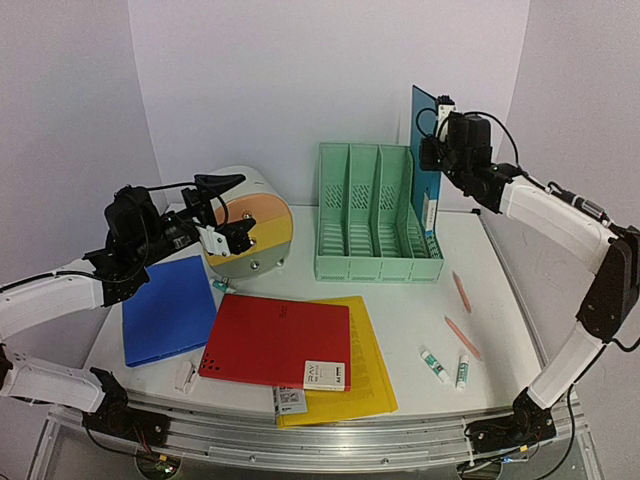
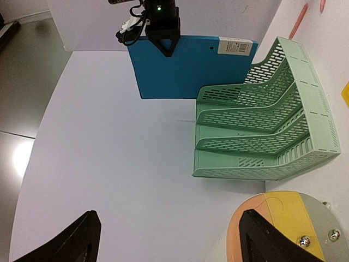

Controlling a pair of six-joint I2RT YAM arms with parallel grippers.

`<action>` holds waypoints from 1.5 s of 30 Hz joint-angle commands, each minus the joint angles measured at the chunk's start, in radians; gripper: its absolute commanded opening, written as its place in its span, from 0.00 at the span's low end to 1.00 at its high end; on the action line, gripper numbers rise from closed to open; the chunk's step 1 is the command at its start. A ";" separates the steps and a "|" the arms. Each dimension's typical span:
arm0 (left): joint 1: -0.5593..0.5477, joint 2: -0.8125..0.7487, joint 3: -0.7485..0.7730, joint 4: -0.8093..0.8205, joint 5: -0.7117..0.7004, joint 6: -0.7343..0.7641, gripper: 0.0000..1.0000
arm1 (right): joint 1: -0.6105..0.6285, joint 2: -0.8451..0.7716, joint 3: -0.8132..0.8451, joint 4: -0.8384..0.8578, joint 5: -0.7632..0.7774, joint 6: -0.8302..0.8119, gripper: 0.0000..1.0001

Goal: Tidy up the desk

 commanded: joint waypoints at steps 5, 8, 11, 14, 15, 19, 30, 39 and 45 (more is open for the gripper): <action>-0.001 -0.016 0.034 0.038 -0.024 -0.016 0.88 | -0.005 -0.041 -0.255 0.541 -0.006 -0.039 0.00; -0.001 -0.019 0.033 0.037 -0.027 -0.016 0.88 | -0.005 -0.056 -0.349 0.658 -0.014 -0.051 0.00; 0.000 -0.021 0.033 0.034 -0.030 -0.014 0.88 | -0.005 -0.058 -0.415 0.730 -0.021 -0.074 0.00; 0.000 -0.023 0.032 0.034 -0.031 -0.017 0.88 | -0.005 -0.050 -0.457 0.775 -0.018 -0.078 0.00; 0.000 -0.024 0.031 0.033 -0.031 -0.017 0.88 | -0.006 -0.047 -0.470 0.786 -0.022 -0.075 0.00; 0.000 -0.031 0.020 0.029 -0.031 -0.020 0.88 | -0.005 -0.024 -0.502 0.798 -0.028 -0.037 0.00; 0.000 -0.110 0.031 -0.314 0.023 -0.162 0.88 | 0.007 -0.050 -0.459 0.505 0.060 0.121 0.81; -0.002 -0.129 0.081 -1.122 0.239 -0.299 0.88 | 0.107 -0.105 -0.186 -0.285 0.164 0.507 0.98; -0.004 -0.210 -0.055 -1.243 0.285 -0.293 0.87 | 0.311 -0.140 -0.196 -0.340 -0.129 0.388 0.96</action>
